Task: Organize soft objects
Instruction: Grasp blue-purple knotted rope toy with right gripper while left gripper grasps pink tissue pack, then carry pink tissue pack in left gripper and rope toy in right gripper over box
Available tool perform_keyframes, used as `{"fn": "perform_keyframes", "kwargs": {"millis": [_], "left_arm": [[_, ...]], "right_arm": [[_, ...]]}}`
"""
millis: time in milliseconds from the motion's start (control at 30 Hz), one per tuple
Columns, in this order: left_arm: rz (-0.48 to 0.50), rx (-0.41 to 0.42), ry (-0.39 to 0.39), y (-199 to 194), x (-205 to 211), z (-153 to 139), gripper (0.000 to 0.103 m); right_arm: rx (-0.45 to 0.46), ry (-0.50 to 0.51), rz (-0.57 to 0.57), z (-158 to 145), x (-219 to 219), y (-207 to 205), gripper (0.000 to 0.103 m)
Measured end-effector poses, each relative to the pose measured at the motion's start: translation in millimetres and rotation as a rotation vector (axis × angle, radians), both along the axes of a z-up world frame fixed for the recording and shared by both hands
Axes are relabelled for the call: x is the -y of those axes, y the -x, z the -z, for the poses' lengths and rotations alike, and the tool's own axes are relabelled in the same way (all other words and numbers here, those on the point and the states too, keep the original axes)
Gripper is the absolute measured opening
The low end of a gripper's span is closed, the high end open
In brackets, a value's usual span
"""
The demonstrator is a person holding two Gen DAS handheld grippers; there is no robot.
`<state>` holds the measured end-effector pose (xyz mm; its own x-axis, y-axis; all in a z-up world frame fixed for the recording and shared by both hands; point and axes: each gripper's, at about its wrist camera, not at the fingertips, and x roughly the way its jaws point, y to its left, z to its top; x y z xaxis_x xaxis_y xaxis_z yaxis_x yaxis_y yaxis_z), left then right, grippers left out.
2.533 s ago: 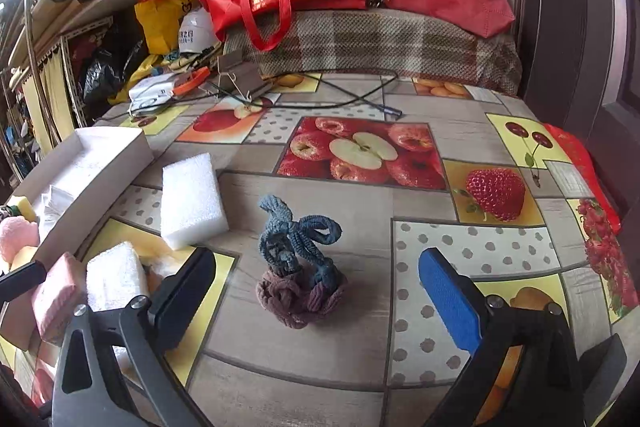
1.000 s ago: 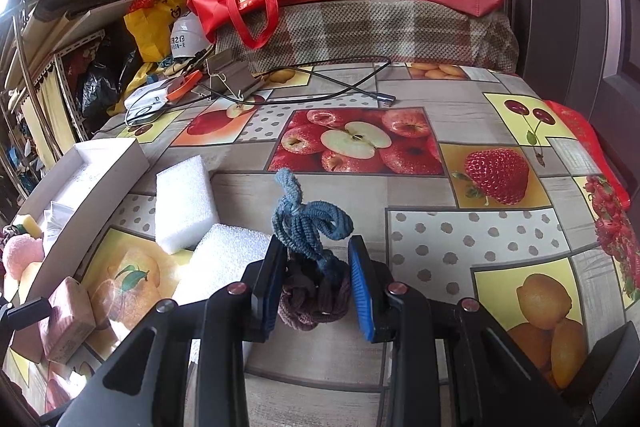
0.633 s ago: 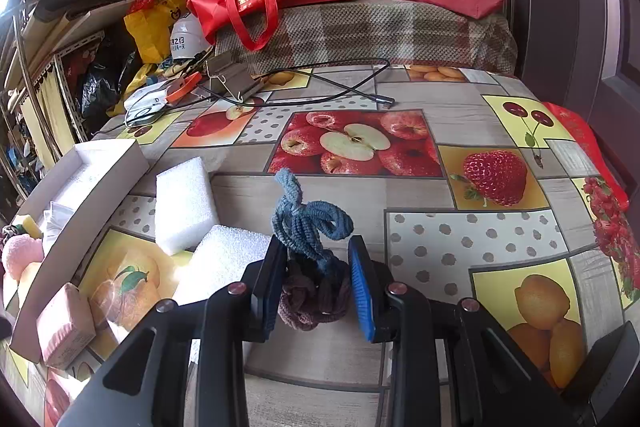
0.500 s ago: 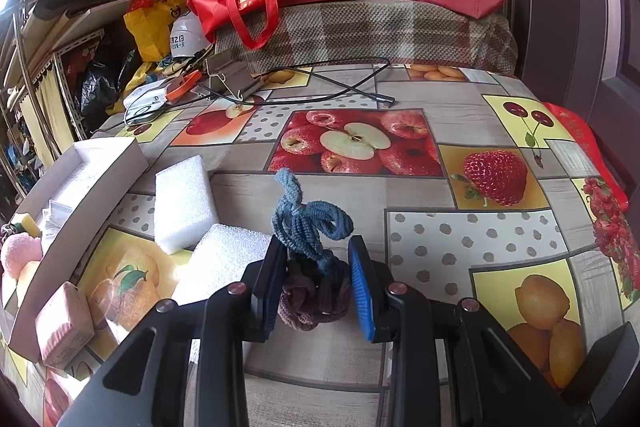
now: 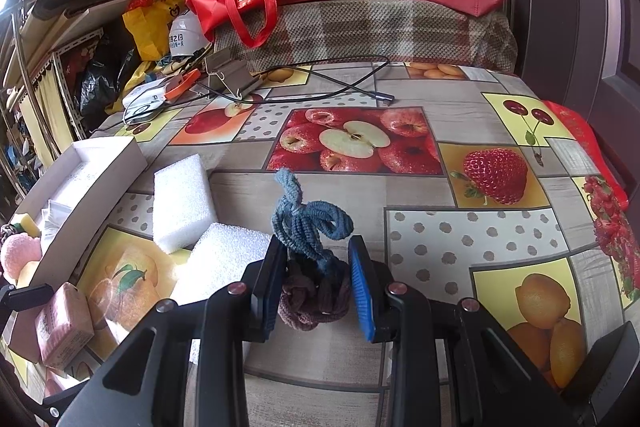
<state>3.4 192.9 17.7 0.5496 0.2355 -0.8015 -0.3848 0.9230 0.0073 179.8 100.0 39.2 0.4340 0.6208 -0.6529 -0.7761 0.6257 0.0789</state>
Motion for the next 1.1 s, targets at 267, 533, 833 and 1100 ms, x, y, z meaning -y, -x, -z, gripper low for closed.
{"fn": "perform_keyframes", "kwargs": {"millis": [267, 533, 833, 1100], "left_arm": [[0.106, 0.021, -0.075, 0, 36, -8, 0.099], [0.166, -0.022, -0.034, 3, 40, 4, 0.097], [0.201, 0.083, -0.109, 20, 63, 0, 0.05], [0.123, 0.353, -0.165, 67, 59, -30, 0.05]], "right_arm": [[0.002, -0.002, 0.001, 0, 0, 0, 0.032], [0.002, -0.002, 0.002, 0, 0, 0, 0.032], [0.021, -0.015, 0.014, -3, 2, 2, 0.032], [0.109, -0.124, 0.034, -17, 20, 18, 0.032]]}}
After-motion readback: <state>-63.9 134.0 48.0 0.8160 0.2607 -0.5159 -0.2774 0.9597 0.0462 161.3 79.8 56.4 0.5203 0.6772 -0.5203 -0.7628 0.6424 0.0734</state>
